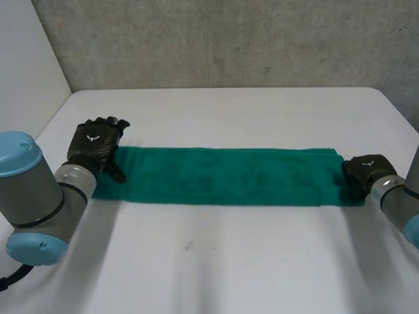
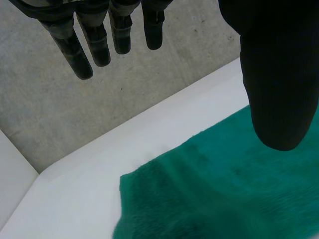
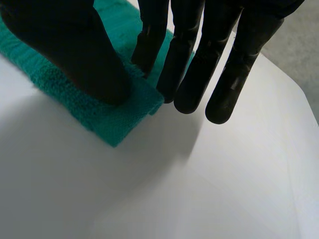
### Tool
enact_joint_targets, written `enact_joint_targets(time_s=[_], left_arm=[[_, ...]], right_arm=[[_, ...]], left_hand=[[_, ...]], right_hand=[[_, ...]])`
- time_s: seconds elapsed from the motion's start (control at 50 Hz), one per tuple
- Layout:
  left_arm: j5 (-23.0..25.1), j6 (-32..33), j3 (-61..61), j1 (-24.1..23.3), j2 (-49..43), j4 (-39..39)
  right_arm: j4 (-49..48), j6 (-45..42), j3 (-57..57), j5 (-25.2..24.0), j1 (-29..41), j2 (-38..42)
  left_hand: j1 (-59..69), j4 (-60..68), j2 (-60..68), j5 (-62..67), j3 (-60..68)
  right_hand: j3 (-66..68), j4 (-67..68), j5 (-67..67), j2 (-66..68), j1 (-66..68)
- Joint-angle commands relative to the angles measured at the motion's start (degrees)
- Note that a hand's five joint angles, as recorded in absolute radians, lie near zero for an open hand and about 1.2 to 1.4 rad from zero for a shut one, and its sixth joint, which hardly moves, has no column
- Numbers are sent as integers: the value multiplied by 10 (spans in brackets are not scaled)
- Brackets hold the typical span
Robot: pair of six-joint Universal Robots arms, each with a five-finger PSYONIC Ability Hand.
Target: Fold the towel.
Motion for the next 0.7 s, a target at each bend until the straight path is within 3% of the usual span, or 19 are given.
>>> enact_joint_targets(time_s=[0.02, 0.18, 0.32, 0.54, 0.7], left_arm=[[0, 1, 1, -2, 2, 0], [0, 0, -7, -1, 12, -3], [0, 0, -15, -1, 21, -3], [-2, -3, -16, 0, 35, -6], [-3, -9, -16, -2, 44, -8]], right_arm=[[18, -50, -22, 29, -62, -3], [17, -161, -43, 56, -123, -27], [15, -170, -76, 46, -99, -65], [4, -126, -133, -78, 179, -73], [-66, -129, -170, -95, 356, 12]], left_hand=[[-19, -19, -20, -24, -29], [-19, -19, -20, -24, -29], [-19, -19, -20, -24, -29], [-19, -19, -20, -24, -29], [-19, -19, -20, -24, -29]], right_hand=[[128, 124, 149, 126, 252], [128, 124, 149, 126, 252], [128, 124, 149, 126, 252], [128, 124, 149, 126, 252], [128, 124, 149, 126, 252]])
